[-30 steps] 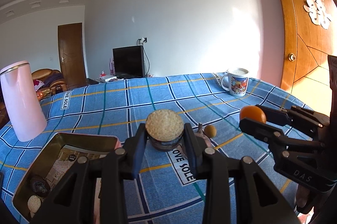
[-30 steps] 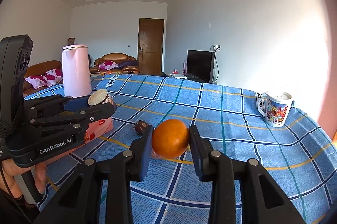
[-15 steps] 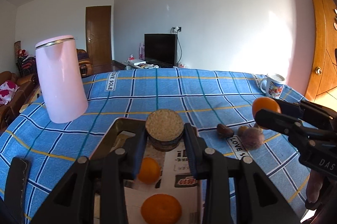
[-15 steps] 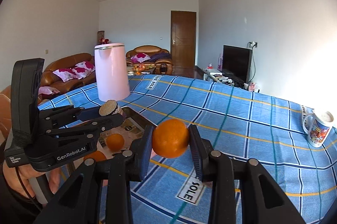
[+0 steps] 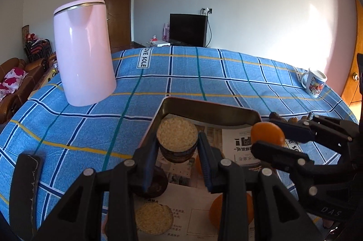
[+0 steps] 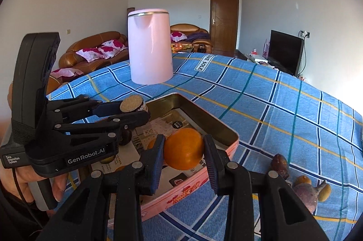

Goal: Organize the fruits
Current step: 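Carry the taro slice and orange over the tin with both tools, then open both tools to drop the taro slice and orange into the tin, then reach right tool toward the purple taro bulb while left tool approaches a mangosteen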

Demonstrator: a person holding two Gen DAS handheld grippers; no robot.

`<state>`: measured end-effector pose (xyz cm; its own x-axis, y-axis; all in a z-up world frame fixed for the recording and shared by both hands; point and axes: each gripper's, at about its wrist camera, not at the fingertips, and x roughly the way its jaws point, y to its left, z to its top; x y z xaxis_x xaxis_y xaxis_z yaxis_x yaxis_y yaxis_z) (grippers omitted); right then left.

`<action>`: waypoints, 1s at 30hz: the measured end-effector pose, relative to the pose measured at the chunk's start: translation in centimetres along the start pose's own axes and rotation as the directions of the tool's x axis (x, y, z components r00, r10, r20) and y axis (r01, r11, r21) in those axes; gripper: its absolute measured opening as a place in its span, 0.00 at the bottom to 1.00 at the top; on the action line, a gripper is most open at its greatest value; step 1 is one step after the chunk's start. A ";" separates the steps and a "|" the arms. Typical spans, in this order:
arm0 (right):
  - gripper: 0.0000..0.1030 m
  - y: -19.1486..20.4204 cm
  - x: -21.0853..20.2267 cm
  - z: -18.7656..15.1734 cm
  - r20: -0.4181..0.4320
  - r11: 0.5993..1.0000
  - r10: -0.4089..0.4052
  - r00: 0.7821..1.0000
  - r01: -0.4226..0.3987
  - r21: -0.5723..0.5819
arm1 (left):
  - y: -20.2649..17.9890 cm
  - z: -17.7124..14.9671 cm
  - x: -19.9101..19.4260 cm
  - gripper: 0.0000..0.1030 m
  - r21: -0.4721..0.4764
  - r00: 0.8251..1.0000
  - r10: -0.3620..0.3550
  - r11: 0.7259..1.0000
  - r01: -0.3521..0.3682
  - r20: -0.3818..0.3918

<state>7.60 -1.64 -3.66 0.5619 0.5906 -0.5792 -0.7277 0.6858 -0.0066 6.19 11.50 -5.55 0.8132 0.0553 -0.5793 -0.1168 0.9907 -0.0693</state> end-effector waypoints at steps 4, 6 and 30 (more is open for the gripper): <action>0.35 0.9 1.8 -0.2 -0.068 1.000 -0.008 0.998 0.006 -0.026 | 0.4 -0.3 0.6 0.36 -0.005 0.999 0.005 1.000 -0.005 -0.031; 0.35 0.9 2.3 -0.4 -0.095 1.000 0.000 0.995 -0.002 -0.026 | 0.6 -0.3 0.5 0.36 -0.007 0.999 0.019 1.000 -0.019 -0.027; 0.66 -12.1 -5.9 -5.0 -0.115 0.944 -0.254 0.960 0.272 0.189 | -9.4 2.4 -3.2 0.76 0.128 0.993 -0.095 0.988 0.085 0.073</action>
<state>11.11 -15.50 -4.23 0.6793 0.3442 -0.6482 -0.4595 0.8881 -0.0100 6.03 2.34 -1.09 0.8601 -0.0302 -0.5092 0.0270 0.9995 -0.0136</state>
